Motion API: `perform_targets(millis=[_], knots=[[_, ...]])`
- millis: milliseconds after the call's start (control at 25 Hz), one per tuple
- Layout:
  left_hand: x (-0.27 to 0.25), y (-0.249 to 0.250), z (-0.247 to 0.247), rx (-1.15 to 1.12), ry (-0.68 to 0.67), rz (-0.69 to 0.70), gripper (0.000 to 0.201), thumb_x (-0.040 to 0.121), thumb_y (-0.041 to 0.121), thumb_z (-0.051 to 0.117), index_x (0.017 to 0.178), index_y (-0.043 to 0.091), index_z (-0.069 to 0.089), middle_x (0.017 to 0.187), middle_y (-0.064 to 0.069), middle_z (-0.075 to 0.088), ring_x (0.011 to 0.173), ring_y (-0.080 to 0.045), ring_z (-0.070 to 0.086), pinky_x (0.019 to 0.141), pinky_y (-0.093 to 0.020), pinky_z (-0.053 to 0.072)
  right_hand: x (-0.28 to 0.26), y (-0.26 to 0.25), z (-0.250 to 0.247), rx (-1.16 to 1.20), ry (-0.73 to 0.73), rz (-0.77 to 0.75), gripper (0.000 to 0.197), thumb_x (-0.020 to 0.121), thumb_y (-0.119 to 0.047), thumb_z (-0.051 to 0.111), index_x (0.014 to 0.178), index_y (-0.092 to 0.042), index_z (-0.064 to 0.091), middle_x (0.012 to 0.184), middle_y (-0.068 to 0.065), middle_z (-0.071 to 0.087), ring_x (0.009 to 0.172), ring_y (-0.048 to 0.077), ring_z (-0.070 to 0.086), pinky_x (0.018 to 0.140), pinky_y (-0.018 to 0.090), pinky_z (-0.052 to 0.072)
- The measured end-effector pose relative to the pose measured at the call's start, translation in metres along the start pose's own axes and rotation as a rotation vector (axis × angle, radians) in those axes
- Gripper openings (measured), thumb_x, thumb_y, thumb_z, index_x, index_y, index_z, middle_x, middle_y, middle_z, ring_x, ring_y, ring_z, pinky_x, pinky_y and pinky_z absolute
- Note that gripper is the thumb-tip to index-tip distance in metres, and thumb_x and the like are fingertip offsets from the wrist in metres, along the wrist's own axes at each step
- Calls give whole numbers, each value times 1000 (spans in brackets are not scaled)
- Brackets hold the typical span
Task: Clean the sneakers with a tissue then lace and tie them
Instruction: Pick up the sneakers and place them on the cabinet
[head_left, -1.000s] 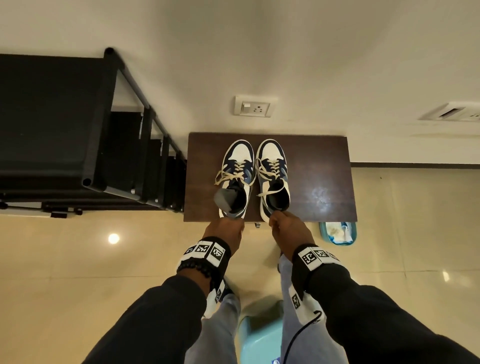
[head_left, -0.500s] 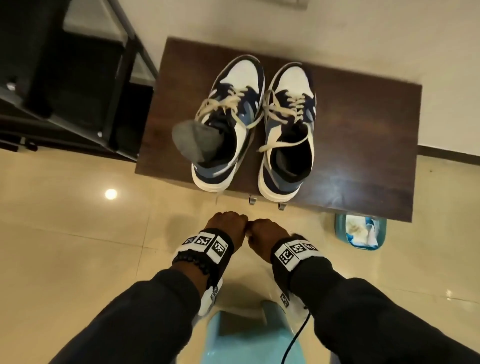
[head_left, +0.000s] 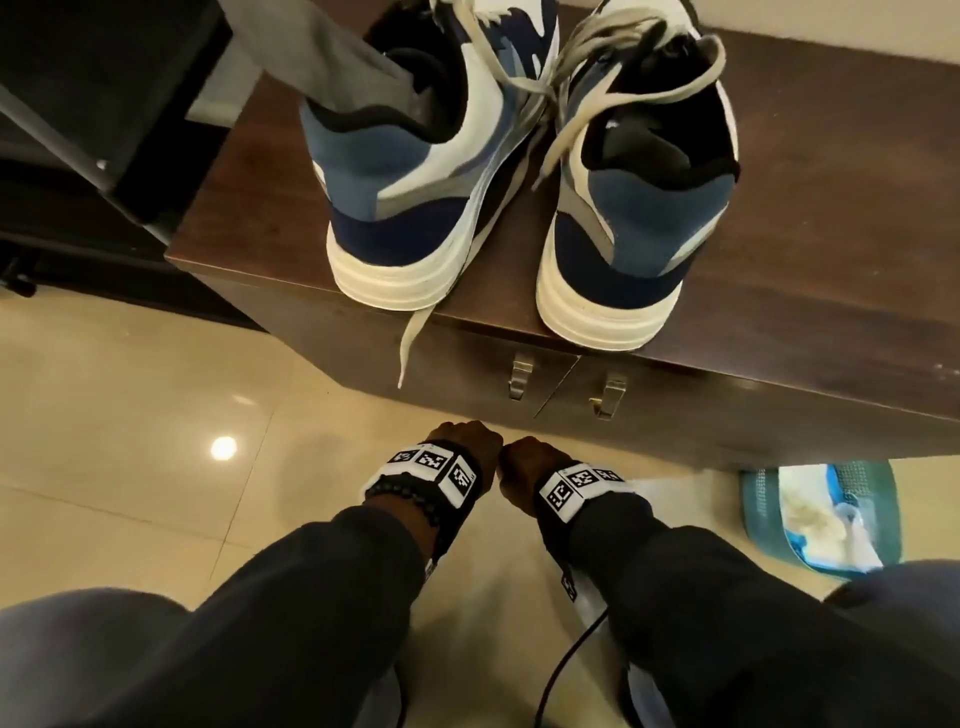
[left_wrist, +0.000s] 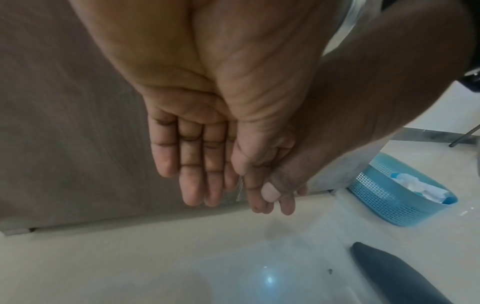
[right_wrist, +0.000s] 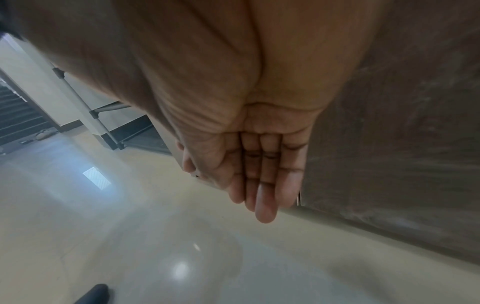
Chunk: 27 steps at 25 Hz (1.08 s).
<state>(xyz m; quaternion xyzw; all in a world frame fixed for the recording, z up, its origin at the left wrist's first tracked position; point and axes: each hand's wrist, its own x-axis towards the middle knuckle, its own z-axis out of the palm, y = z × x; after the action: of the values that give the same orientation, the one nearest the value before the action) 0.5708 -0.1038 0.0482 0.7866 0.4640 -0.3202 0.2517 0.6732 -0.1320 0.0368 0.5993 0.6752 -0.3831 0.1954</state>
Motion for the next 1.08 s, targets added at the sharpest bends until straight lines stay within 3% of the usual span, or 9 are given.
perform_targets(millis=[200, 400, 560, 720, 840, 960, 1080], knots=[[12, 7, -6, 21, 77, -1, 34, 94, 19, 49, 128, 14, 53, 129, -14, 54, 118, -33, 54, 95, -38, 44, 11, 19, -7, -66, 109, -86, 25, 95, -14, 46, 115, -6, 58, 118, 15, 61, 108, 31, 58, 84, 31, 45], [-20, 19, -27, 103, 225, 28, 29, 95, 19, 47, 121, 12, 58, 126, -14, 58, 115, -31, 57, 93, -36, 44, -12, 18, -23, -53, 196, -92, 28, 94, -12, 47, 117, -5, 59, 121, 16, 60, 111, 31, 57, 86, 30, 45], [-39, 23, -41, 146, 238, 39, 29, 94, 14, 48, 120, 9, 59, 128, -16, 57, 117, -34, 56, 95, -40, 44, -36, 20, -28, -49, 246, -104, 30, 93, -9, 47, 120, -6, 58, 124, 16, 59, 115, 32, 55, 91, 32, 44], [-66, 36, -54, 170, 307, 68, 32, 95, 17, 47, 125, 15, 58, 130, -15, 54, 119, -35, 54, 97, -43, 46, -65, 24, -30, 9, 373, -126, 27, 91, -9, 49, 115, -8, 60, 113, 15, 63, 107, 31, 59, 88, 33, 46], [-78, 48, -53, 257, 318, 133, 31, 96, 17, 47, 124, 18, 58, 125, -14, 57, 114, -34, 57, 91, -42, 47, -81, 34, -20, 105, 479, -146, 28, 88, -7, 50, 113, -9, 60, 107, 13, 63, 102, 30, 59, 83, 26, 43], [-80, 57, -49, 315, 339, 203, 26, 95, 18, 49, 120, 16, 59, 119, -15, 60, 107, -35, 60, 83, -40, 48, -88, 54, -2, 25, 404, -29, 28, 91, -13, 48, 115, -6, 61, 121, 15, 61, 112, 31, 56, 90, 30, 42], [-66, 66, -37, 258, 301, 249, 28, 97, 18, 45, 120, 10, 59, 122, -16, 59, 111, -36, 57, 87, -39, 47, -82, 89, 14, 31, 284, 73, 24, 89, -12, 52, 110, -7, 64, 118, 13, 63, 109, 31, 58, 88, 30, 45]])
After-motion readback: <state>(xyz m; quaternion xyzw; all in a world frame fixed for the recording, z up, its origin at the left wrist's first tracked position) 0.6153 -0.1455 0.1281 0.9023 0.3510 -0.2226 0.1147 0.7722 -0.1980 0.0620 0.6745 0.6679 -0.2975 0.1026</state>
